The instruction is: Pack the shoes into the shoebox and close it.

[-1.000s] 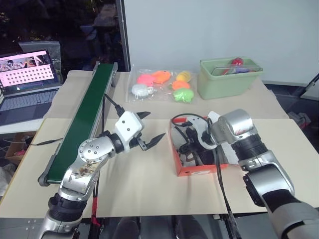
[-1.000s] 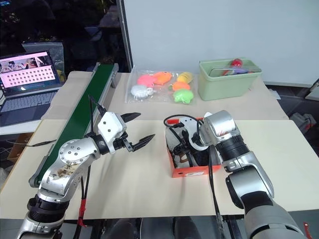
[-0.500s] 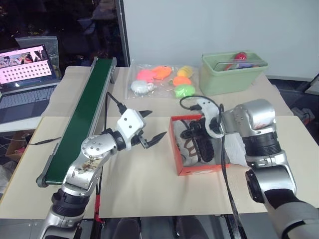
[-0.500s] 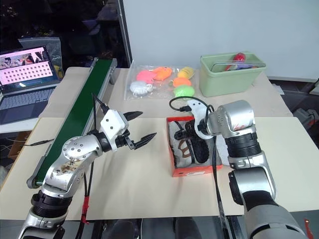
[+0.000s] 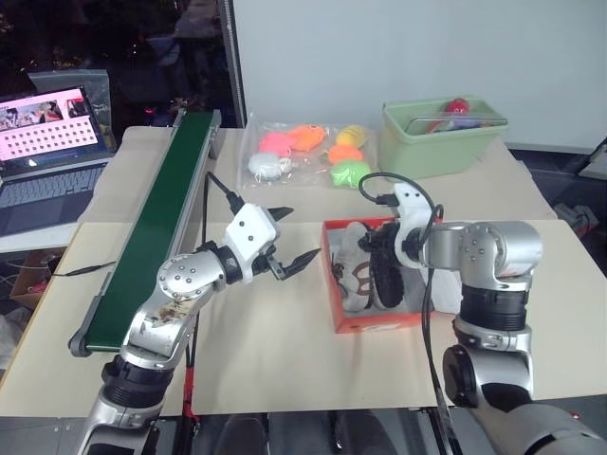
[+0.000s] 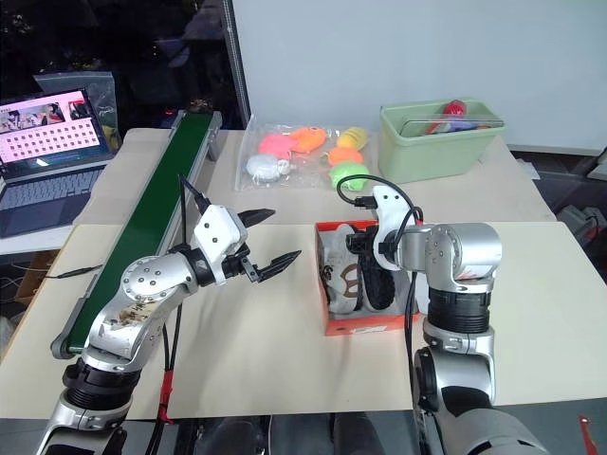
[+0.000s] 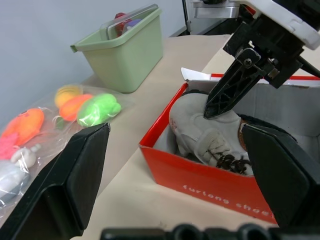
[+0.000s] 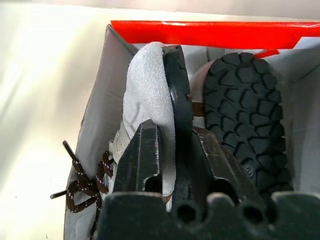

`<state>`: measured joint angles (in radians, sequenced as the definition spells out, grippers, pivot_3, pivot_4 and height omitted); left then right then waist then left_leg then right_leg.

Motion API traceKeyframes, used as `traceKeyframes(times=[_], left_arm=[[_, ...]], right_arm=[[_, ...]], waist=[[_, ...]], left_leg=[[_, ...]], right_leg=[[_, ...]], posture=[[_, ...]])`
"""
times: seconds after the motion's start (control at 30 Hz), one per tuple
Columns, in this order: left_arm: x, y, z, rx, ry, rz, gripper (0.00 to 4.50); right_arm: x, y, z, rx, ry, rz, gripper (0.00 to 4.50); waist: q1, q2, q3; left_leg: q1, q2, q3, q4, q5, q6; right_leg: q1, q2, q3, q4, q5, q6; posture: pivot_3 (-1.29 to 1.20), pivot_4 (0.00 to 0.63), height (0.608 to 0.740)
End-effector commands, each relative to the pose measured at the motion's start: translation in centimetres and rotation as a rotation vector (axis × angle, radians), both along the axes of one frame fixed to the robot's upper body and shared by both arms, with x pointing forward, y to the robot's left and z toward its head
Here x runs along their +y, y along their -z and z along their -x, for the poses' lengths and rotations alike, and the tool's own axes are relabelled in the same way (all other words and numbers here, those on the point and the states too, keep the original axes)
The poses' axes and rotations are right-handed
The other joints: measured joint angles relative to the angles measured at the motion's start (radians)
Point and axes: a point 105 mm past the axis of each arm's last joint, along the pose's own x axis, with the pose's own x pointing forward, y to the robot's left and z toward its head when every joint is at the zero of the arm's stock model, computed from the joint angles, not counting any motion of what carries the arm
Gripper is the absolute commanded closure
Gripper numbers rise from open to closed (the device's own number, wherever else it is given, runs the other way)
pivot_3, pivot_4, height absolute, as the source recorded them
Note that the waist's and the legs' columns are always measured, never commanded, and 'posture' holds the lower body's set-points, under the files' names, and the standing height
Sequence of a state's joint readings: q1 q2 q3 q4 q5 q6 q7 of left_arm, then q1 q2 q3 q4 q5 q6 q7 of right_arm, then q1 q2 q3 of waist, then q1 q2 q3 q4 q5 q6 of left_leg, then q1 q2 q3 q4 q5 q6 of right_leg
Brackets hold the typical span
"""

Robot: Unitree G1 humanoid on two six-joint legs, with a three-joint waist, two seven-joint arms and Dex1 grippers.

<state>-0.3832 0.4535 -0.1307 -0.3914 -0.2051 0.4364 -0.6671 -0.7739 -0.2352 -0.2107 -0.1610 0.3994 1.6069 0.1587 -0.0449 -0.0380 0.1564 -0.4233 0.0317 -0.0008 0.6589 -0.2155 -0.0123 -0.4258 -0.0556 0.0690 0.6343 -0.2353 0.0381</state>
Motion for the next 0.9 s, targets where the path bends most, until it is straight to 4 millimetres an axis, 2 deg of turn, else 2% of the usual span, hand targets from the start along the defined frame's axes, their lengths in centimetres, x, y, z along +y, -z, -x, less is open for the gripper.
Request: traceKeyframes(times=[0.03,0.2,0.33,0.43,0.53,0.7,0.9], left_arm=[[-0.4,-1.3,0.4,-0.042,0.028,0.019,0.00],[-0.3,-1.2,0.2,-0.040,0.025,0.018,0.00],[-0.3,-1.2,0.0,-0.036,0.021,0.019,0.00],[-0.2,-1.2,-0.3,-0.032,0.020,0.021,0.00],[-0.2,-1.1,-0.4,-0.031,0.023,0.021,0.00],[-0.5,-0.9,-0.3,-0.028,0.025,0.028,0.00],[-0.7,-0.8,0.1,-0.029,0.025,0.033,0.00]], right_arm=[[0.5,-0.1,0.5,-0.029,0.006,-0.008,4.18],[2.4,2.0,1.1,0.024,-0.040,0.020,4.19],[4.7,2.5,1.2,0.030,-0.157,0.062,4.20],[5.1,2.3,0.0,0.003,-0.272,0.180,4.20],[6.0,2.4,-1.0,0.088,-0.377,0.173,4.20],[7.0,4.6,-1.5,0.223,-0.493,0.213,4.20],[9.0,6.5,-2.4,0.194,-0.629,0.352,4.20]], waist=[[-0.001,0.000,0.000],[-0.002,0.000,0.000],[-0.005,0.000,0.000],[-0.013,0.000,0.000],[-0.021,0.000,0.000],[-0.024,0.000,0.000],[-0.027,0.000,-0.001]], left_leg=[[0.000,0.000,0.000,0.000,0.000,0.000],[0.001,0.000,0.000,0.000,0.000,0.000],[0.004,0.000,0.000,0.000,0.000,0.000],[0.008,0.000,0.001,0.000,0.000,0.000],[0.010,0.000,0.001,0.000,0.000,0.000],[0.008,0.001,0.000,0.000,0.000,0.000],[0.010,0.001,0.000,0.000,0.000,0.000]], right_leg=[[0.000,0.000,0.000,0.000,0.000,0.000],[0.001,0.000,0.000,0.001,0.000,0.000],[0.002,0.000,0.000,0.004,-0.001,-0.001],[0.004,0.001,0.001,0.006,-0.001,-0.002],[0.005,0.001,0.001,0.007,-0.002,-0.002],[0.004,0.002,0.001,0.006,-0.002,-0.002],[0.004,0.002,0.001,0.008,-0.002,-0.002]], posture=[[0.00,0.150,0.729],[0.00,0.150,0.729],[0.00,0.150,0.729],[0.00,0.150,0.729],[0.00,0.150,0.729],[0.00,0.150,0.729],[0.00,0.150,0.729]])
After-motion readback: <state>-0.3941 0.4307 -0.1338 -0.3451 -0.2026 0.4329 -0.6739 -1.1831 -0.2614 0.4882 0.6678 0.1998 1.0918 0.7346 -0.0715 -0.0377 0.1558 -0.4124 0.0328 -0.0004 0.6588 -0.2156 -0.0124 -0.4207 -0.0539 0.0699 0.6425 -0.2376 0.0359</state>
